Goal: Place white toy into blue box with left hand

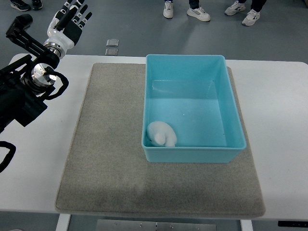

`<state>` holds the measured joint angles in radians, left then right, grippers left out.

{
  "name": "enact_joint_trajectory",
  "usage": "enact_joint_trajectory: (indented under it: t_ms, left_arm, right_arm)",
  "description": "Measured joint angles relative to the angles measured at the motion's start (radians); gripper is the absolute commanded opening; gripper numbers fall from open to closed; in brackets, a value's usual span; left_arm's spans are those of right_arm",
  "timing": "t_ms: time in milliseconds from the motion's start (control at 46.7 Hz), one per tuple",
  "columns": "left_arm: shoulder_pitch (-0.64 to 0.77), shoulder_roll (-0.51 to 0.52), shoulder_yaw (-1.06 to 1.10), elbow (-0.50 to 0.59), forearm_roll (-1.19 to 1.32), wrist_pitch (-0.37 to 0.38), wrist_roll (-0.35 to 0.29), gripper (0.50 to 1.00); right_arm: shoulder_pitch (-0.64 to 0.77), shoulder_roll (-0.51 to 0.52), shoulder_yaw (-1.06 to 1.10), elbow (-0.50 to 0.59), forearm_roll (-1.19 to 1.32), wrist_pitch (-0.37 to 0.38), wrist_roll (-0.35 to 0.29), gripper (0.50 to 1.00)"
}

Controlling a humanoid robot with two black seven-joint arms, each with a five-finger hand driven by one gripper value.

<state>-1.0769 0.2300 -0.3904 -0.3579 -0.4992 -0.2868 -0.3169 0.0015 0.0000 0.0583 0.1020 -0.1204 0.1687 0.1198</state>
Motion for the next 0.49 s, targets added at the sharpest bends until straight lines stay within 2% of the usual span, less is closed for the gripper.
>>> enact_joint_trajectory:
  t_ms: [300,493]
  left_arm:
    - [0.011,-0.006,0.004,0.0,0.003,0.0,-0.004,0.981]
    - [0.016,-0.005,0.004,0.002,0.004,0.0,-0.004,0.986]
  right_arm:
    - [0.0,0.0,-0.002,0.002,-0.009,0.003,0.0,0.936]
    - [0.0,0.0,0.0,0.058,-0.007,0.012,0.0,0.936]
